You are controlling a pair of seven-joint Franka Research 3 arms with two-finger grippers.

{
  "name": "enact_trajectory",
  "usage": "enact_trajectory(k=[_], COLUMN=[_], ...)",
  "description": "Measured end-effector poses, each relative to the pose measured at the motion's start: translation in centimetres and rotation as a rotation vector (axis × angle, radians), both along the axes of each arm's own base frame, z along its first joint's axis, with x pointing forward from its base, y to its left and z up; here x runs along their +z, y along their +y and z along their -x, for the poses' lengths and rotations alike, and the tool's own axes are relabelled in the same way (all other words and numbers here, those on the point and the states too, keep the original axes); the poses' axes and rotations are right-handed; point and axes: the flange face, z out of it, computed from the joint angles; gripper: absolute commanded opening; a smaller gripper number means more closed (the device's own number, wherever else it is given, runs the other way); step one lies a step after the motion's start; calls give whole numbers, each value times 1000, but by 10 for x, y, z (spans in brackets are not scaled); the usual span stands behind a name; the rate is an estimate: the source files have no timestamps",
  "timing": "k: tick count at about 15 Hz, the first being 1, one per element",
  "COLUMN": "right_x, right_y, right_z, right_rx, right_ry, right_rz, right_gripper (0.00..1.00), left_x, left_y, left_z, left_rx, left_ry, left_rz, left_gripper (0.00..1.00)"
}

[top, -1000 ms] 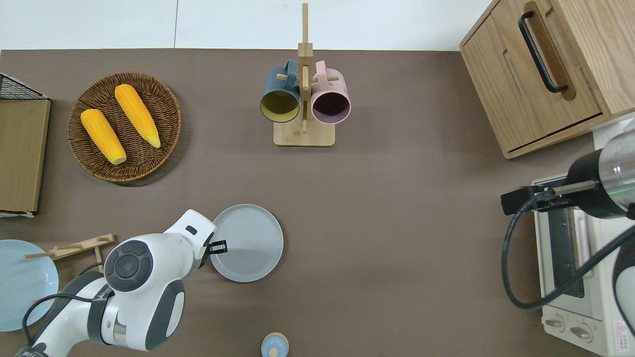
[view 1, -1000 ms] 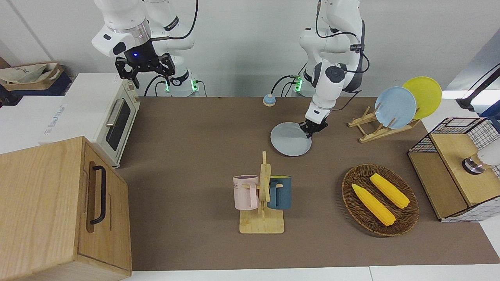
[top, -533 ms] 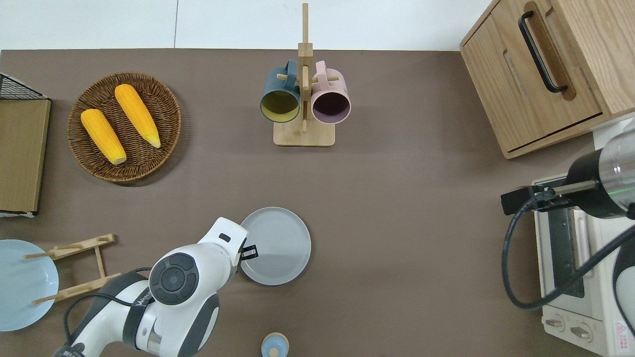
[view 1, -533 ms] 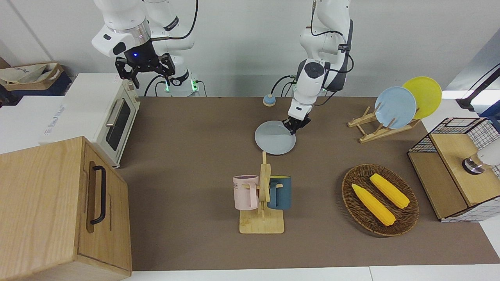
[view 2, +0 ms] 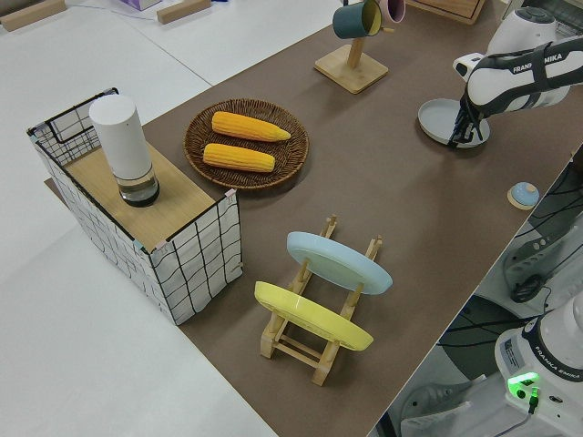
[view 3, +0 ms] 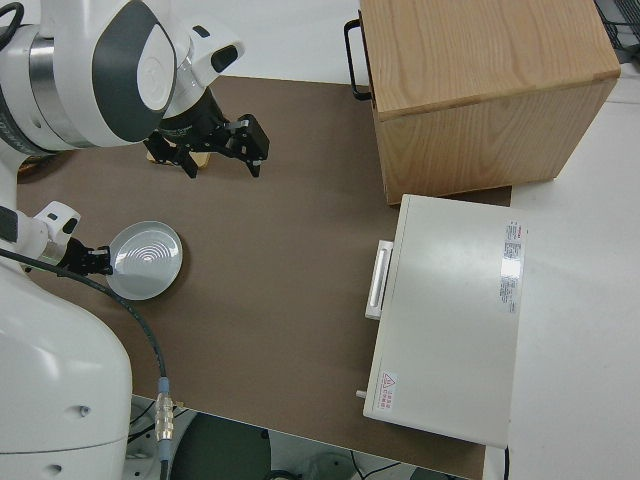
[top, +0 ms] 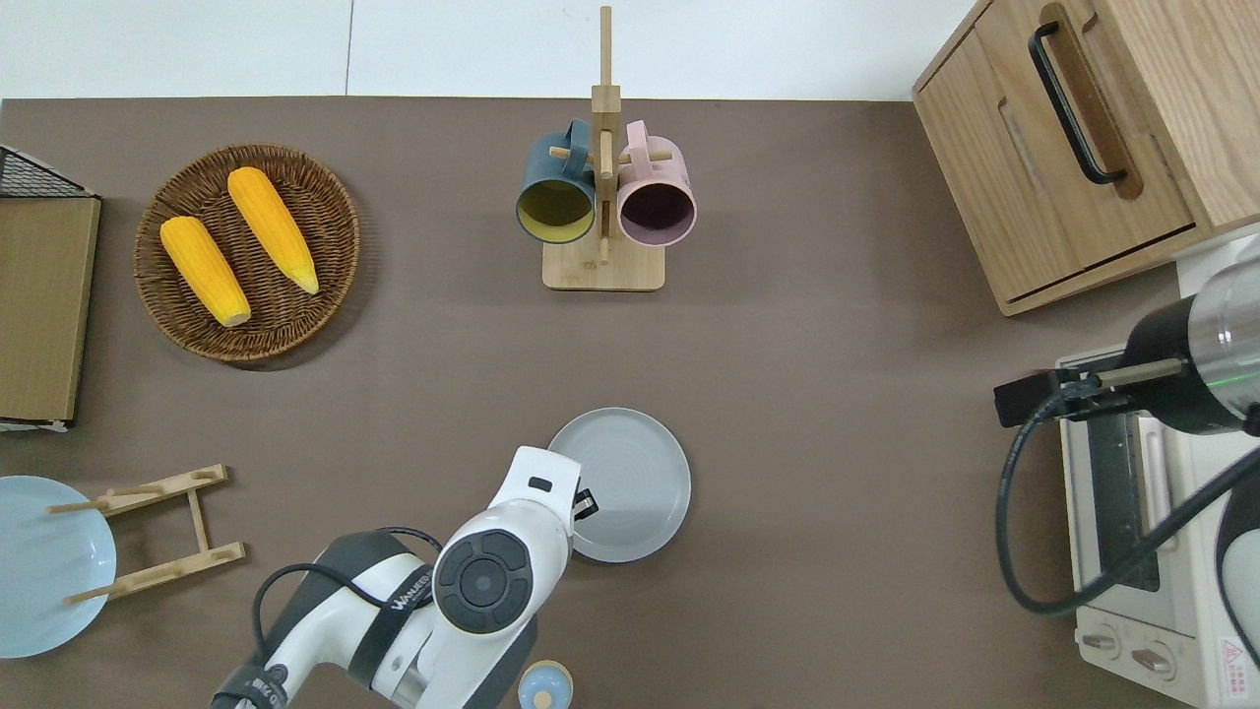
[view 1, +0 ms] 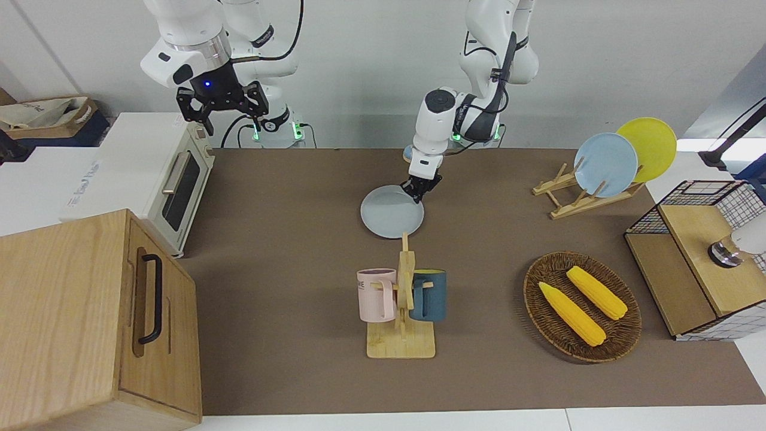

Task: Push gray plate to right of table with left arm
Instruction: 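Push the gray plate with the left gripper toward the toaster oven, then keep pushing the gray plate with the left gripper toward the toaster oven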

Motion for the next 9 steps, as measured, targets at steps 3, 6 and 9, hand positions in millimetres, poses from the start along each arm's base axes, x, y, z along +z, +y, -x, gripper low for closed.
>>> enact_trajectory(k=[3,6,9], right_x=[0,0,0], right_y=[0,0,0], right_z=[0,0,0], right_rx=[0,0,0], right_ry=[0,0,0], right_rz=[0,0,0], right_gripper=[983,983,983], left_x=[3,6,7], left_y=[-35,-65,-91], left_z=[3,5,7], left_rx=[64,104,141], left_ry=[10,24,17], left_rz=[8,22,8], left_gripper=[0,0,0])
